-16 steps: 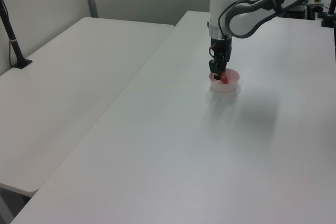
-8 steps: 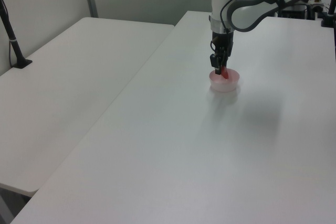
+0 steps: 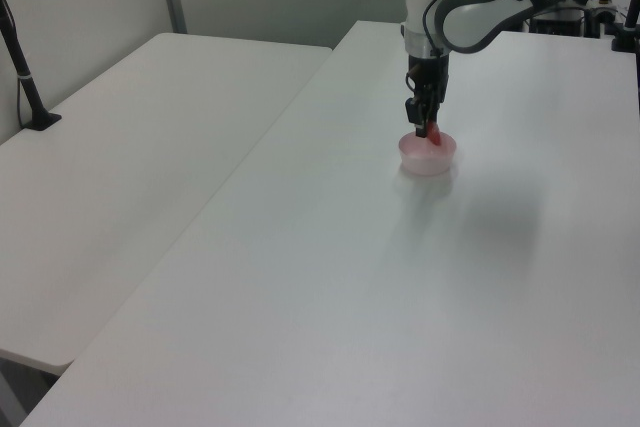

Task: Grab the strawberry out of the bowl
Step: 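Lift the strawberry out of the bowl and carry it beside the bowl, then lower the strawberry to the table and open the gripper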

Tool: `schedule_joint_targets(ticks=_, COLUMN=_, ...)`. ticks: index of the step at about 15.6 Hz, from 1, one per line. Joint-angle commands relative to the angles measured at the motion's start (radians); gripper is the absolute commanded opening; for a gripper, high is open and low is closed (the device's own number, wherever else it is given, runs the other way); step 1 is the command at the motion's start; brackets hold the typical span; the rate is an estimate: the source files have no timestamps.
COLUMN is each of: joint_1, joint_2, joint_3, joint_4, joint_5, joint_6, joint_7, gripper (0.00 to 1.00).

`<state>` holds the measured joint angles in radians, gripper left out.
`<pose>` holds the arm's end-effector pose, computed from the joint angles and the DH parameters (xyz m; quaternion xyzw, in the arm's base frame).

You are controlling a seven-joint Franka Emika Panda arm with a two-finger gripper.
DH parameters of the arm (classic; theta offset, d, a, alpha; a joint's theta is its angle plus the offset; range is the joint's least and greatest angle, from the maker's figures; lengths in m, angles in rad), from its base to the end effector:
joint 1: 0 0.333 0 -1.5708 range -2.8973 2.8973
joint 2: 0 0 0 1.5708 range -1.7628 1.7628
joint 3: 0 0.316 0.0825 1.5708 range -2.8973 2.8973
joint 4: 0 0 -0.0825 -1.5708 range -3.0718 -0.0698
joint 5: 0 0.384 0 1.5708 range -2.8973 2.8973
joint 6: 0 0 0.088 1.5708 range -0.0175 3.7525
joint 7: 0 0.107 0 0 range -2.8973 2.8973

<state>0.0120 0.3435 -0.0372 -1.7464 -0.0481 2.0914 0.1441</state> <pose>0.6464 -0.0167 0.3772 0.9971 -0.0715 0.0024 0.0270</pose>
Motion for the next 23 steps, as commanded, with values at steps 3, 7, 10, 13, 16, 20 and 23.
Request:
schedule_joint_targets(ticks=3, joint_1=-0.067, joint_2=-0.047, joint_3=0.010, joint_4=-0.021, joint_5=0.005, joint_6=-0.099, joint_7=-0.159, gripper=0.46)
schedule_joint_targets(ticks=7, joint_1=-0.165, joint_2=-0.037, joint_3=0.000, joint_4=-0.028, joint_5=-0.012, joint_6=-0.120, joint_7=-0.368, gripper=0.46)
schedule_joint_targets(ticks=10, joint_1=-0.222, joint_2=-0.009, joint_3=0.000, joint_4=-0.028, joint_5=-0.035, joint_6=-0.106, joint_7=-0.422, gripper=0.46)
schedule_joint_targets(ticks=13, joint_1=-0.254, joint_2=0.038, joint_3=0.000, joint_4=-0.027, joint_5=-0.073, joint_6=-0.056, joint_7=-0.428, gripper=0.46)
schedule_joint_targets(ticks=16, joint_1=-0.261, joint_2=0.086, joint_3=0.000, joint_4=-0.025, joint_5=-0.081, joint_6=-0.013, joint_7=-0.417, gripper=0.46)
schedule_joint_targets(ticks=20, joint_1=-0.259, joint_2=0.092, joint_3=0.000, joint_4=-0.022, joint_5=-0.079, joint_6=-0.002, joint_7=-0.409, gripper=0.68)
schedule_joint_targets(ticks=23, joint_1=-0.260, joint_2=0.072, joint_3=0.000, joint_4=-0.019, joint_5=-0.067, joint_6=-0.007, joint_7=-0.376, gripper=1.00)
